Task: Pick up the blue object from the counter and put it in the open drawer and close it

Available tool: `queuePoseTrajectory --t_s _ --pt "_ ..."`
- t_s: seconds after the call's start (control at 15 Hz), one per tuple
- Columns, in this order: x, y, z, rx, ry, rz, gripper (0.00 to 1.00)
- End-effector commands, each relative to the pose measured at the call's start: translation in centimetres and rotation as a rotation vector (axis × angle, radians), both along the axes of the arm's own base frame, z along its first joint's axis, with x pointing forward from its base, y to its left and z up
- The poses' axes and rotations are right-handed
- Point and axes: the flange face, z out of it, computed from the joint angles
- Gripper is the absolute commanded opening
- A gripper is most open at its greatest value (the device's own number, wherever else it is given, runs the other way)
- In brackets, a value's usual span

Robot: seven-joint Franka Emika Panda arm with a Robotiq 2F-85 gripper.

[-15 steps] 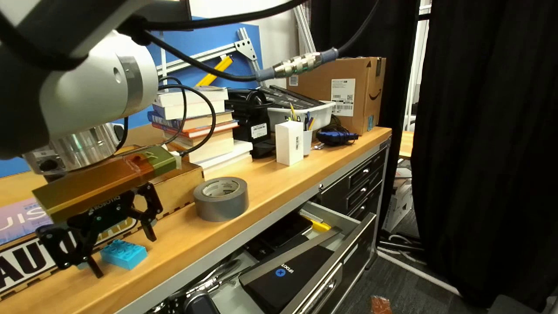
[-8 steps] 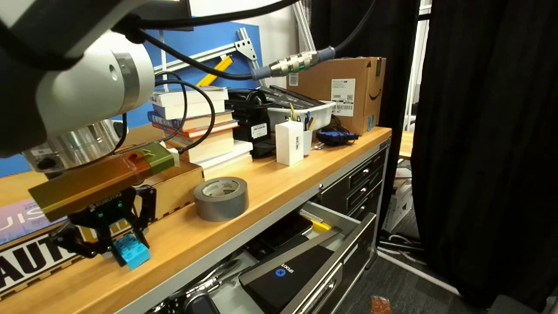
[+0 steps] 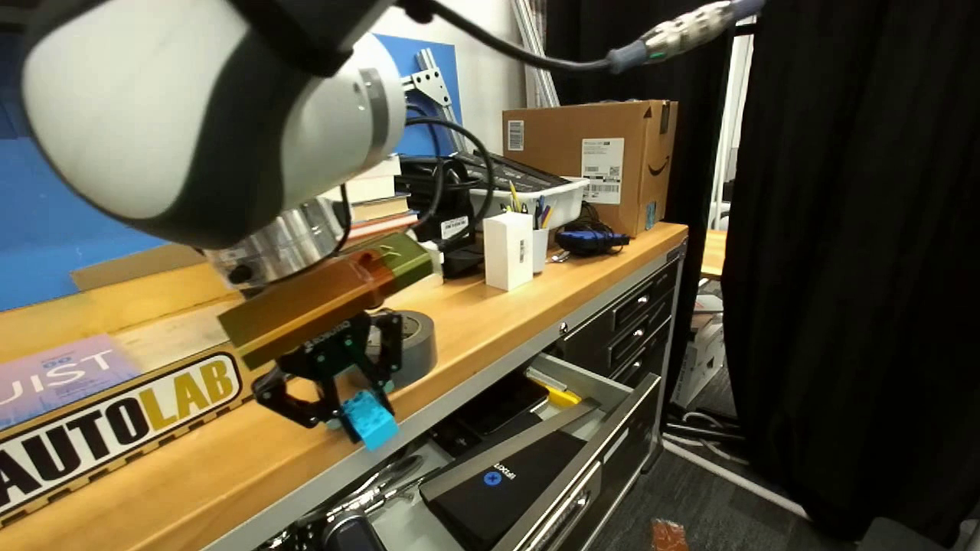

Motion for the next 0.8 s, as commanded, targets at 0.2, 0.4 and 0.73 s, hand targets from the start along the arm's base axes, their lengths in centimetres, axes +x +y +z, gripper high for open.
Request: queuePoseTrajectory --t_s 0.2,0.4,0.73 --pt "-4.8 -11.2 -2.4 0.043 0.007 -0.220 0.14" --pt "-5.7 -14.1 -3.2 0.094 -0.009 -0.265 0.67" --pt "-10.1 -17.5 -3.1 0.113 0.041 -0.240 1.00"
